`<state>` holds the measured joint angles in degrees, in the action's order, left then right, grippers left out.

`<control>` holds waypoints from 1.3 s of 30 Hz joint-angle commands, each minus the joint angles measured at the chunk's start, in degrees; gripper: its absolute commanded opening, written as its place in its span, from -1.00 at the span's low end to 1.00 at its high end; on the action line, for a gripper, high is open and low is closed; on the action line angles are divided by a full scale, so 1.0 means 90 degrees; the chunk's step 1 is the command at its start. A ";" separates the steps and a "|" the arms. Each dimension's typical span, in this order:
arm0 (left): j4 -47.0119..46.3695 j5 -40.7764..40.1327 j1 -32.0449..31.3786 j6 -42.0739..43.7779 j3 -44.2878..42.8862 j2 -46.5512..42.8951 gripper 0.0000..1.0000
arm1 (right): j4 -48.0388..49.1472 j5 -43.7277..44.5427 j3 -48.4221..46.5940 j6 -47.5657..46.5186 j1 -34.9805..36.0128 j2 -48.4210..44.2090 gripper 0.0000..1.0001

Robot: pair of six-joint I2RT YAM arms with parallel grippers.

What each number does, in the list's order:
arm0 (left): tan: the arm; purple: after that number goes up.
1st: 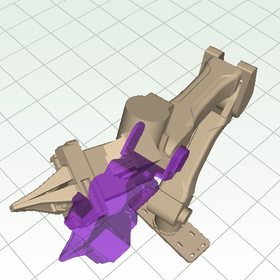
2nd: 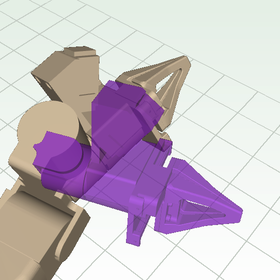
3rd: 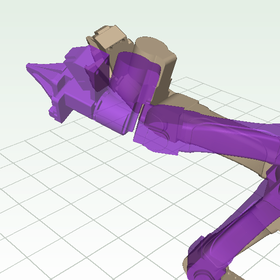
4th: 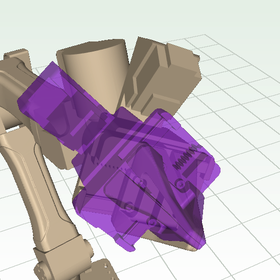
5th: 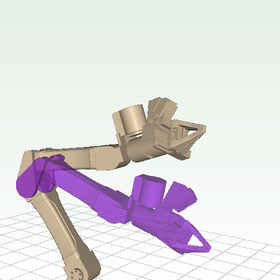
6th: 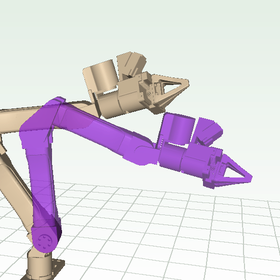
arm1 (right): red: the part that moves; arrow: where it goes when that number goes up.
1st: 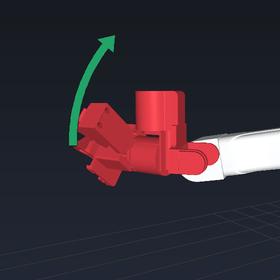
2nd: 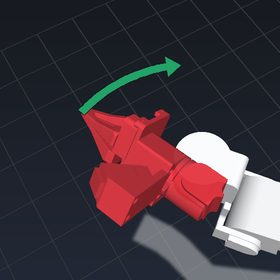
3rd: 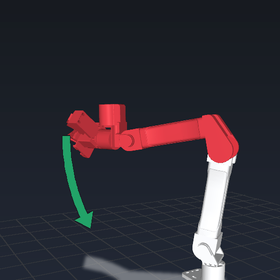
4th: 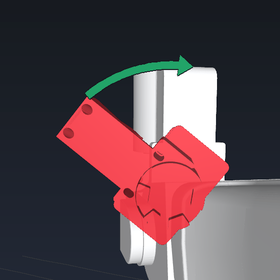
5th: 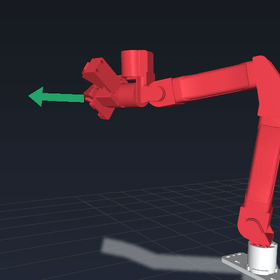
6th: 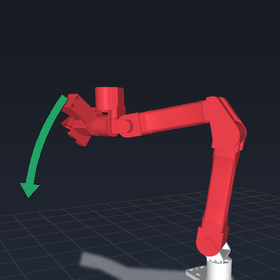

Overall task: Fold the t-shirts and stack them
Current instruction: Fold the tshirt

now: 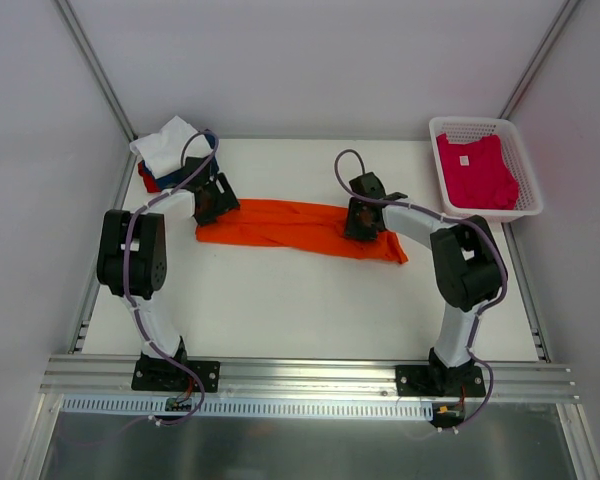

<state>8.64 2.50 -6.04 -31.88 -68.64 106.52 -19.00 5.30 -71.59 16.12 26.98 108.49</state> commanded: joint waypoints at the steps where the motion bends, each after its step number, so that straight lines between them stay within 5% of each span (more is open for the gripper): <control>1: 0.0104 -0.0014 -0.0041 0.0183 0.0019 0.0205 0.53 | 0.0188 -0.0442 0.0279 0.0367 0.0029 -0.0091 -0.23; 19: 0.0182 0.0181 -0.0373 0.0105 0.0858 -0.0409 0.54 | -0.0242 -0.0911 -0.0541 0.0006 -0.0595 0.0260 -0.19; 39: 0.0182 -0.0092 -0.2140 -0.0540 0.2285 -0.1493 0.54 | -0.1237 -0.1272 -0.3460 -0.0551 -0.1025 0.2125 -0.18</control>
<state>6.39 1.74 -22.68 -34.11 -51.03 93.84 -27.05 -4.91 -97.71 12.75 18.26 125.29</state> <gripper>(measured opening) 0.767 0.410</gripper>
